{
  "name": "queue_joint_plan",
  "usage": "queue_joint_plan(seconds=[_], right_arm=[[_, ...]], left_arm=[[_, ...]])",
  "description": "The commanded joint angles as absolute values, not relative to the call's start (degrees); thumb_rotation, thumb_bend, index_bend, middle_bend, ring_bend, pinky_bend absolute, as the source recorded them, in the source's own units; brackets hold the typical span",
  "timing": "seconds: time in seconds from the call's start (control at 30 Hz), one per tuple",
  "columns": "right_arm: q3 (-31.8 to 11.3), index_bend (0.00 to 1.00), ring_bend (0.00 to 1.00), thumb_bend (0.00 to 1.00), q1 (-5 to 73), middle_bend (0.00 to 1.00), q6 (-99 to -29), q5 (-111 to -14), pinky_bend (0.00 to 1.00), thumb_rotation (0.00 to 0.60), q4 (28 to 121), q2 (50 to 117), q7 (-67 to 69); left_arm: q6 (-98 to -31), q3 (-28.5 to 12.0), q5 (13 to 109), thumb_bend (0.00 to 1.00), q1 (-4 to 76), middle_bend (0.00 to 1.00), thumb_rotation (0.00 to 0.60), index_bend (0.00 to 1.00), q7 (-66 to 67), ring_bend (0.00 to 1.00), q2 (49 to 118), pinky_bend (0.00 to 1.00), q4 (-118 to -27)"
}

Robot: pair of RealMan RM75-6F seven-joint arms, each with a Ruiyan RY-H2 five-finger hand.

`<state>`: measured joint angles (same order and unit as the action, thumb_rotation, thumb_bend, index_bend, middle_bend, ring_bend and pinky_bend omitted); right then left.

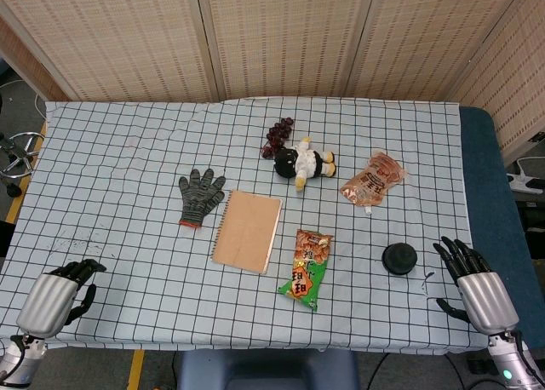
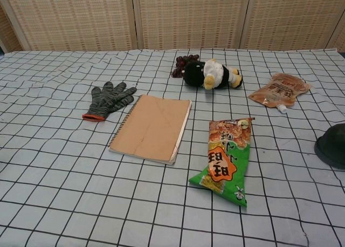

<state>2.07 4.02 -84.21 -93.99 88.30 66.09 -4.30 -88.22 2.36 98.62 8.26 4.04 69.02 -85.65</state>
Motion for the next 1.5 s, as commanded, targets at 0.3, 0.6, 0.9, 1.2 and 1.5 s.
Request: queue_joint_plan(seconds=[0.3,0.6,0.9,1.2,1.5], right_arm=[[1.4,0.0,0.0,0.06,3.9,0.0,-84.9,-93.7,0.14,0.6,87.7,66.4,-4.9],[0.6,0.0,0.0,0.06,6.1,0.0,-80.2,-91.1,0.14,0.6,84.2,68.5,-2.8],[-2.4,0.0,0.0,0.06,11.5,0.0,-70.5,-85.6,0.14,0.6,77.8,72.1,2.9],[-3.1,0.0,0.0,0.06,16.5,0.0,-59.9,-81.5,0.14,0.6,78.6,73.2,7.0],[-3.4,0.0,0.0,0.06,18.5,0.02,-56.8,-78.8,0.14,0.6,78.4,75.1,3.8]], left_arm=[[-88.5,2.7,100.3,0.57,8.7,0.25,0.6,0.1,4.0,0.34,69.2,0.65,-85.4],[-90.0,2.9,101.0,0.57,8.2,0.24,0.6,0.1,3.9,0.34,68.9,0.65,-85.3],[-89.6,2.8,99.9,0.57,8.0,0.24,0.6,0.11,3.1,0.34,68.6,0.65,-85.9],[-90.1,2.7,100.3,0.57,8.0,0.25,0.6,0.11,2.6,0.34,68.5,0.65,-85.5],[-90.0,2.7,100.3,0.57,8.0,0.25,0.6,0.11,2.2,0.34,68.4,0.65,-85.4]])
